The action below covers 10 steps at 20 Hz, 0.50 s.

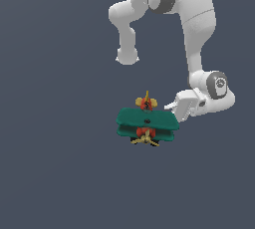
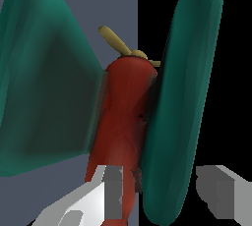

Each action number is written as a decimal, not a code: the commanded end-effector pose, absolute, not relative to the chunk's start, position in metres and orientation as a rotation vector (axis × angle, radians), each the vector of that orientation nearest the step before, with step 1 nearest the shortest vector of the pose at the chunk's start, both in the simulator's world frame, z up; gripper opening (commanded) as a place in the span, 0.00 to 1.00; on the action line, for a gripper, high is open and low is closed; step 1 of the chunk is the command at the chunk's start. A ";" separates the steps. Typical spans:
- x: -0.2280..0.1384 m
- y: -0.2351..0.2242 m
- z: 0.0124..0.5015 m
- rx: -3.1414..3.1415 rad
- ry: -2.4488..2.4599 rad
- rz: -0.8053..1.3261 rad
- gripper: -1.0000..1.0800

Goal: Pick up the object and move it to a goal position.

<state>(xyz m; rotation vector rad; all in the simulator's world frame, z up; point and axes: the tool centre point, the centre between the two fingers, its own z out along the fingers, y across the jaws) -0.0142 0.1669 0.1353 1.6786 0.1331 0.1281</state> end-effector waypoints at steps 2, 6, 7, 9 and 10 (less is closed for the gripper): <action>-0.012 0.166 0.139 1.664 0.121 0.142 0.62; -0.012 0.170 0.137 1.648 0.124 0.160 0.62; -0.012 0.171 0.137 1.642 0.124 0.167 0.62; -0.012 0.175 0.136 1.626 0.125 0.183 0.62; -0.012 0.177 0.136 1.617 0.125 0.193 0.62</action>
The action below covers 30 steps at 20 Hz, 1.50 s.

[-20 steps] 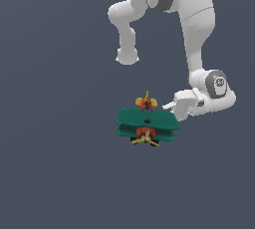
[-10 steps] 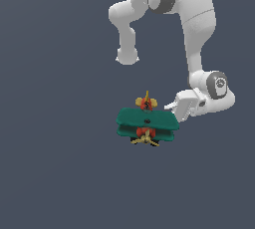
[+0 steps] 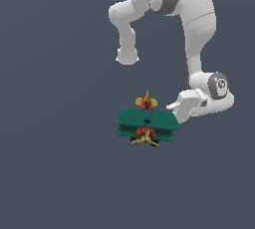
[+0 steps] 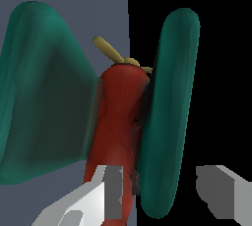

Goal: Pick up the object and move it to a goal position.

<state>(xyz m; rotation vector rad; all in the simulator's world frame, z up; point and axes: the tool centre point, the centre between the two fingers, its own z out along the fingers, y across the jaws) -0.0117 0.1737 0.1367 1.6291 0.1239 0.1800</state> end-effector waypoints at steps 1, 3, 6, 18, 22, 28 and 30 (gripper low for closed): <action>-0.012 0.179 0.135 1.607 0.126 0.205 0.62; -0.011 0.184 0.134 1.585 0.127 0.229 0.62; -0.011 0.191 0.133 1.557 0.129 0.262 0.62; -0.011 0.196 0.131 1.528 0.132 0.296 0.62; -0.008 0.184 0.132 1.527 0.132 0.297 0.62; -0.003 0.165 0.133 1.526 0.131 0.298 0.62; -0.002 0.164 0.133 1.526 0.131 0.299 0.62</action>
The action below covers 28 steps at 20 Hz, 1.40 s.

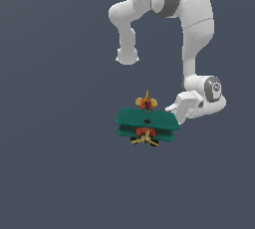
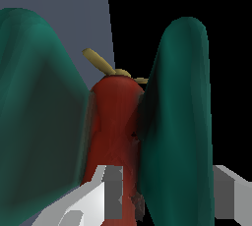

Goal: Pick up the object and move it to a goal position.

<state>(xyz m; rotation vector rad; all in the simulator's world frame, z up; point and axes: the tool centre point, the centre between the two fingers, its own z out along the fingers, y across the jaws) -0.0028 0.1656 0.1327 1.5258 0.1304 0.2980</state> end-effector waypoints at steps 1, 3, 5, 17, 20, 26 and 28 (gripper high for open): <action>-0.002 0.164 0.133 1.526 0.131 0.299 0.62; -0.002 0.166 0.133 1.525 0.131 0.300 0.62; -0.002 0.166 0.133 1.525 0.131 0.300 0.00; -0.002 0.166 0.133 1.525 0.131 0.300 0.00; -0.005 0.165 0.133 1.525 0.131 0.300 0.00; -0.017 0.161 0.137 1.525 0.132 0.300 0.00; -0.023 0.159 0.139 1.525 0.132 0.300 0.00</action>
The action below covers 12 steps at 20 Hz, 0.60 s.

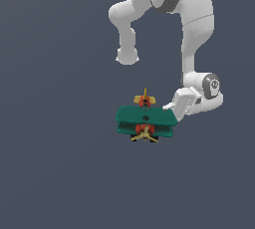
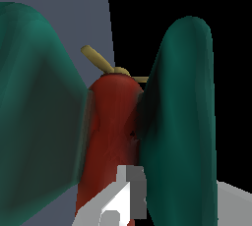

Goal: Pick up the object and move it to a goal position.

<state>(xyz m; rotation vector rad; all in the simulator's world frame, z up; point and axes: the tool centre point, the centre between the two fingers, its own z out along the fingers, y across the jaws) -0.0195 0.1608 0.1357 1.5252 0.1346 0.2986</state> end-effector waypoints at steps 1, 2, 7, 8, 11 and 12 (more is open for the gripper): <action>-0.027 0.158 0.140 1.525 0.132 0.300 0.00; -0.031 0.157 0.141 1.525 0.132 0.300 0.00; -0.056 0.149 0.148 1.524 0.132 0.301 0.00; -0.062 0.147 0.150 1.524 0.132 0.301 0.00; -0.080 0.141 0.155 1.524 0.132 0.301 0.00; -0.086 0.139 0.157 1.524 0.132 0.301 0.00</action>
